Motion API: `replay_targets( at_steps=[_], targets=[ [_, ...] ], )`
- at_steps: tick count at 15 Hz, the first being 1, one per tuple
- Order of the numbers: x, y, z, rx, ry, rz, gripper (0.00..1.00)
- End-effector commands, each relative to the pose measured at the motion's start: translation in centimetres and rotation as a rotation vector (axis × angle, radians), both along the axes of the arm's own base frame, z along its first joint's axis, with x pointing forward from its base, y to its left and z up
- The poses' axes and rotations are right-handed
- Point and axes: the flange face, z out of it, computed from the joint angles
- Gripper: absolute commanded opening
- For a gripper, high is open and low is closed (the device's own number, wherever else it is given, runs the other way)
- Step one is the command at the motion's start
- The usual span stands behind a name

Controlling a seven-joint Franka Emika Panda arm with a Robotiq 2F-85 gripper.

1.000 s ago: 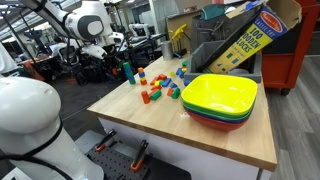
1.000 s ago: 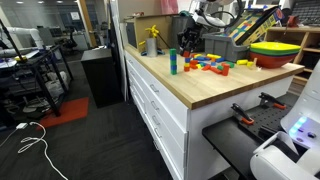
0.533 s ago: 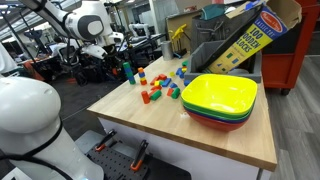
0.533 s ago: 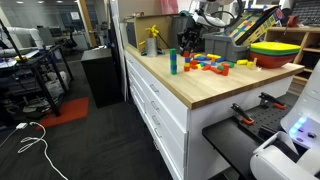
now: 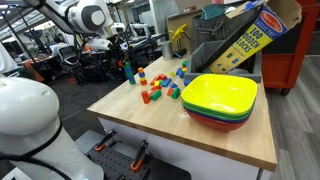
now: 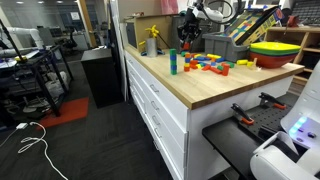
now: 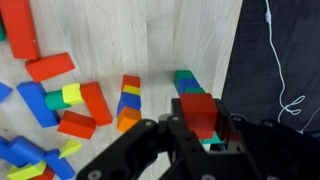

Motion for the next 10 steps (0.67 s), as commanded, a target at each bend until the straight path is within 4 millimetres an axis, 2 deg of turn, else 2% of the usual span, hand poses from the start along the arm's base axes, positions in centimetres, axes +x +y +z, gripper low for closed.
replay_targets(
  at_steps=[1, 5, 10],
  targets=[
    [1.8, -0.5, 2.4, -0.064, -0.023, 0.001, 0.08],
    [3.5, -1.2, 3.9, -0.122, -0.043, -0.001, 0.08],
    [5.4, -1.0, 4.3, -0.162, -0.045, -0.023, 0.08]
  ],
)
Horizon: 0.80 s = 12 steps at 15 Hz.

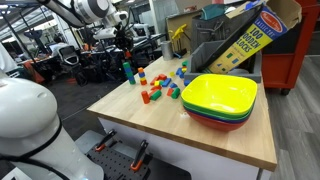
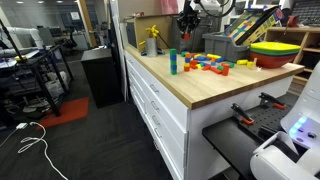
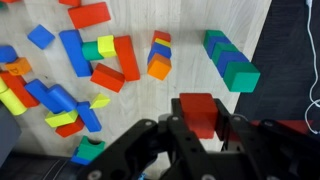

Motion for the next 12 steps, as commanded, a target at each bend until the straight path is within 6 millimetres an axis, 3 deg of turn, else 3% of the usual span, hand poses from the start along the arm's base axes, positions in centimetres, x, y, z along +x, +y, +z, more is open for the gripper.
replay_targets(
  at_steps=[1, 12],
  targets=[
    [1.7, 0.3, 0.4, -0.037, 0.024, -0.026, 0.08],
    [2.5, -0.5, -2.6, -0.070, 0.135, -0.041, 0.08]
  ],
)
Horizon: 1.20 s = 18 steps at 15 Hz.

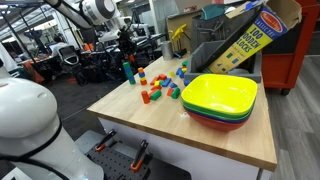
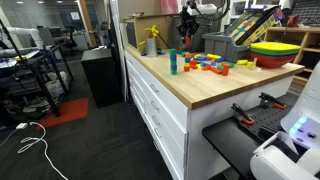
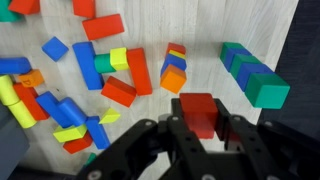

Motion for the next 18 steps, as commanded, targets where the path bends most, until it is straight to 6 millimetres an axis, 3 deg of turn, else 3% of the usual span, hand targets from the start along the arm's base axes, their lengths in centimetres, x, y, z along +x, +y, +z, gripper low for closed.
replay_targets(
  at_steps=[1, 7, 18],
  targets=[
    [0.4, -0.5, -0.7, -0.006, 0.041, -0.027, 0.08],
    [0.7, -0.9, -2.1, 0.011, 0.078, -0.044, 0.08],
    [1.4, -1.6, -2.0, 0.081, 0.107, -0.102, 0.08]
  ],
)
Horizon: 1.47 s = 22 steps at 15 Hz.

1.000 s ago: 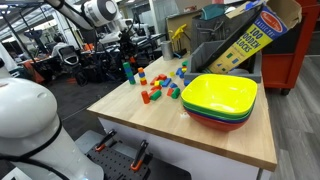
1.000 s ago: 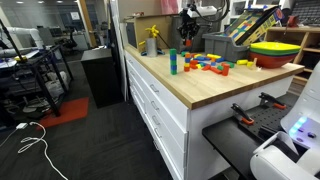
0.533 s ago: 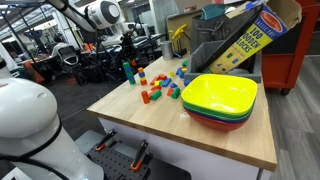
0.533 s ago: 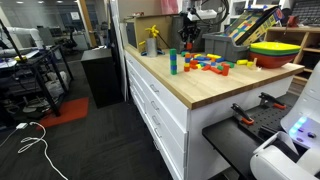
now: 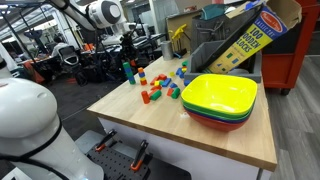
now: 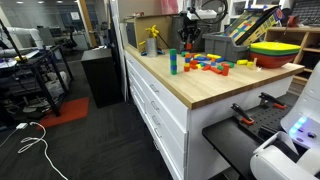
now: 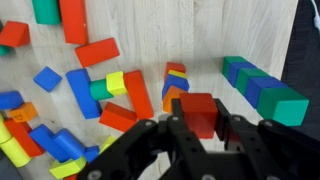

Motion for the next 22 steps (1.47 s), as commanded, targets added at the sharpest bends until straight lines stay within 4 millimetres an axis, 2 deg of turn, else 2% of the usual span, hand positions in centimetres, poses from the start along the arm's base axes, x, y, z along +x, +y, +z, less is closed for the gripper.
replay_targets(
  at_steps=[1, 7, 22],
  targets=[
    [0.9, -0.5, 0.8, 0.028, 0.022, -0.032, 0.08],
    [1.9, -1.2, 1.1, 0.037, 0.018, -0.055, 0.08],
    [2.8, -1.2, -1.0, 0.040, 0.039, -0.070, 0.08]
  ],
)
